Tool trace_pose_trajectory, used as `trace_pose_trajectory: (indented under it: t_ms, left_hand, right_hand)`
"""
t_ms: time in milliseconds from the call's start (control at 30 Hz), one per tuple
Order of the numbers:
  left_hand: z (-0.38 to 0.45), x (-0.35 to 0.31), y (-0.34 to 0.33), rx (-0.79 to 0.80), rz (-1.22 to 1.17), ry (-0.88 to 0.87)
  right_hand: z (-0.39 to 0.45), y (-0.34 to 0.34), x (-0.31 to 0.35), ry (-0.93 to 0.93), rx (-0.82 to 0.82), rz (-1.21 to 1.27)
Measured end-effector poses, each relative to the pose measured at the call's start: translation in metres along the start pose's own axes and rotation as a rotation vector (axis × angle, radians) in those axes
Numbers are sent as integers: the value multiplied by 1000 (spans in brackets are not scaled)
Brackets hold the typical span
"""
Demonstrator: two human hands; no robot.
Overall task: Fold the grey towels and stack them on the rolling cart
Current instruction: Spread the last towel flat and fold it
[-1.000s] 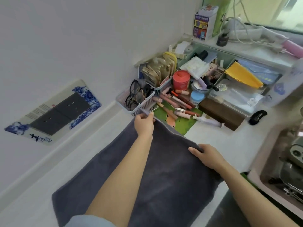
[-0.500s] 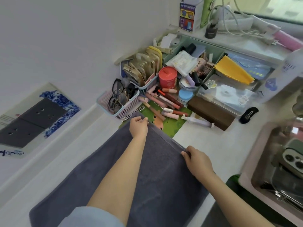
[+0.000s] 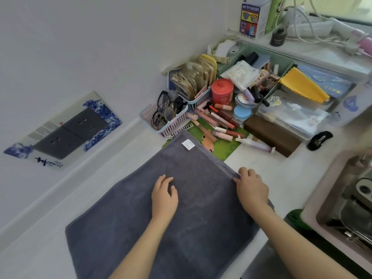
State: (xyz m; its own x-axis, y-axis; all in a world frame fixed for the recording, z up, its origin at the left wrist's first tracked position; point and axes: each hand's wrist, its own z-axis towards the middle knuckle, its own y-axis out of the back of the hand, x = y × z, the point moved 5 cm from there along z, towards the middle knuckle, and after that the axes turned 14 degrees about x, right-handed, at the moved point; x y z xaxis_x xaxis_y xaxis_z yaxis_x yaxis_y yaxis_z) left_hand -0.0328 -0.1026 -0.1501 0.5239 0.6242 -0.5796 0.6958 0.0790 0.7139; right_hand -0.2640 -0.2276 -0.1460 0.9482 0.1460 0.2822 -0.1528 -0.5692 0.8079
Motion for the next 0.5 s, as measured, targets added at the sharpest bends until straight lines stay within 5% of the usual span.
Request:
trace_pose_trajectory:
  t_ms: [200,500]
  left_hand:
    - [-14,60,28,222,531,60]
    - [-66,119,64,267,670,244]
  right_hand:
    - [-35,-30,15,123,-91,-17]
    - [-117,-106,84,454,-94,-93]
